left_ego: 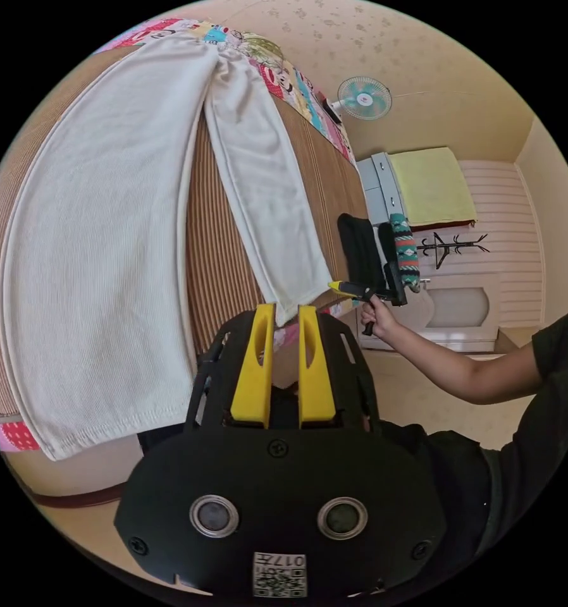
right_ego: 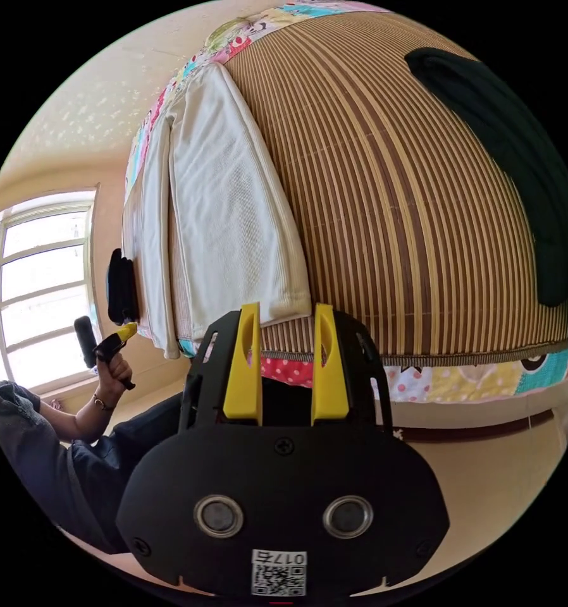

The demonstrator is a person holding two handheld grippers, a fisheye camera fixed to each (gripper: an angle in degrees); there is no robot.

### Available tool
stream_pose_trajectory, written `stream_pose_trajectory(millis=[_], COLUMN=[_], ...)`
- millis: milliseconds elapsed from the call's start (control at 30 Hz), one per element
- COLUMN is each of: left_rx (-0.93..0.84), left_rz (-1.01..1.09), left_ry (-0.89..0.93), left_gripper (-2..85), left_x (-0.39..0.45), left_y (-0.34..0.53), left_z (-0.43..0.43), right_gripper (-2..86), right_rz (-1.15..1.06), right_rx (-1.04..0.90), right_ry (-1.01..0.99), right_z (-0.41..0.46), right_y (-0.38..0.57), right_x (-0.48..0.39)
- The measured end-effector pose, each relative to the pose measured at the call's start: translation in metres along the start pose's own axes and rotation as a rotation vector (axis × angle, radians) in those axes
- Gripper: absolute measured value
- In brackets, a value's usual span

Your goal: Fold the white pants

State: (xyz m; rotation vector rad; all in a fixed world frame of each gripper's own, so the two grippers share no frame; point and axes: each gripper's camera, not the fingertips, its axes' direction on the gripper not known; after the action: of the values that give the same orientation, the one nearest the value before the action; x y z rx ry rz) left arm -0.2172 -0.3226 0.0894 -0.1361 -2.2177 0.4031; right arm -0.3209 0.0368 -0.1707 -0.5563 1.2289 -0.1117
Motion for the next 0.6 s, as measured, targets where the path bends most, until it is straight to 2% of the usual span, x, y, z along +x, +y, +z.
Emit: stream_pose_trajectory(millis=[133, 233, 433, 500, 600], left_rx=[0.013, 0.062, 0.051, 0.034, -0.020], left_rz=[0.011, 0.002, -0.011, -0.009, -0.007], left_ry=[0.047, 0.135, 0.141, 0.106, -0.042], left_gripper=[7.7, 11.5, 18.4, 19.3, 17.8], left_x=[0.023, 0.036, 0.079, 0.096, 0.120], left_y=[-0.013, -0.025, -0.059, -0.070, -0.091], left_z=[0.014, 0.014, 0.019, 0.024, 0.032], right_gripper=[6.8, 4.4, 2.5, 2.5, 2.5], right_rz=[0.064, -0.016, -0.291, -0.346, -0.489], right_rx=[0.045, -0.062, -0.049, -0.091, -0.209], right_ry=[-0.137, -0.296, -0.521, -0.514, -0.461], right_z=[-0.011, -0.011, -0.066, -0.069, -0.057], right_y=[0.000, 0.000, 0.025, 0.025, 0.019], right_x=[0.036, 0.042, -0.041, -0.073, -0.130])
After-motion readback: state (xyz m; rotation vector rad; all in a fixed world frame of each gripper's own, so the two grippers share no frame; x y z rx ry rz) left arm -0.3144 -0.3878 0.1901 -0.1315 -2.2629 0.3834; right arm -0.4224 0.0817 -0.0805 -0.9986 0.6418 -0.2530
